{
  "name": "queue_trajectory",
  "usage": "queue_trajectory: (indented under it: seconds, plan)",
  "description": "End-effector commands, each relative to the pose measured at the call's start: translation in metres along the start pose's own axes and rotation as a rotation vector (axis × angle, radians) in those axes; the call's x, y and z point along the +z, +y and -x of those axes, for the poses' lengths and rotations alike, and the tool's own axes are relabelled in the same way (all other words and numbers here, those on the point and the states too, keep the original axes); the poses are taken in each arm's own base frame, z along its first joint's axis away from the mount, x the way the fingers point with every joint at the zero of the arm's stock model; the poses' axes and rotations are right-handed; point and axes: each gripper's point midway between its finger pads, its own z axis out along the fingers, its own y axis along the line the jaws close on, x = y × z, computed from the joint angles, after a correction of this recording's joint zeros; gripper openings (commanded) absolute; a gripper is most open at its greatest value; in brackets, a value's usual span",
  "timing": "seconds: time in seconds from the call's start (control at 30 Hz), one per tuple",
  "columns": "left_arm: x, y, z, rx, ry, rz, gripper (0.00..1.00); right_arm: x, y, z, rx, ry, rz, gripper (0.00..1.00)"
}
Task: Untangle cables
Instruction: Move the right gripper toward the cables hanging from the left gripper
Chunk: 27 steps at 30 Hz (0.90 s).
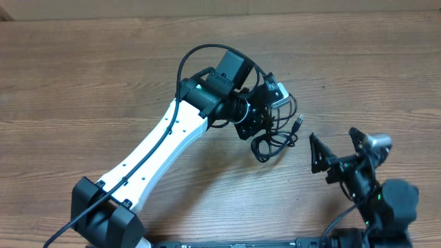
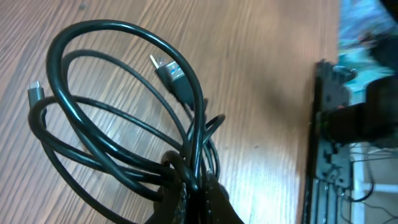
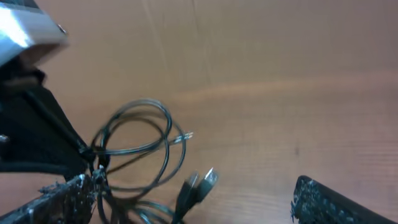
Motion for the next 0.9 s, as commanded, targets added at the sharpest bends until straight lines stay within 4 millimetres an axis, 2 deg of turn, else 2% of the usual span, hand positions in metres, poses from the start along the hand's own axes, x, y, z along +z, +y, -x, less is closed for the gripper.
queue_trajectory:
  seconds: [0.0,0.13,0.23,0.33,0.47,0.6,0.73,0.87]
  plan:
    - [-0.02,-0.02,0.029,0.035,-0.108,-0.064,0.04,0.007,0.014,0.013,-0.013,0.05,0.074,1.0]
    - [-0.021,-0.017,0.039,-0.024,-0.145,-0.056,0.04,0.016,0.036,0.011,0.01,0.104,0.225,1.0]
    - [-0.022,-0.015,0.046,-0.049,-0.171,-0.051,0.04,0.011,0.06,0.006,0.022,0.137,0.374,1.0]
    - [-0.023,-0.011,0.053,-0.074,-0.198,-0.038,0.04,0.007,0.07,0.01,0.013,0.126,0.434,1.0]
    - [-0.024,-0.004,0.06,-0.129,-0.221,-0.006,0.04,0.007,0.07,0.012,0.029,0.121,0.435,1.0]
    - [-0.024,-0.007,0.059,-0.167,-0.22,-0.029,0.04,0.009,0.066,0.012,0.028,0.118,0.41,1.0]
    - [-0.022,-0.014,0.047,-0.059,-0.174,-0.052,0.04,0.017,0.044,0.015,0.018,0.095,0.274,0.97]
    - [-0.022,-0.038,0.026,0.133,-0.119,-0.159,0.04,0.019,0.036,0.012,-0.172,0.08,0.234,0.88]
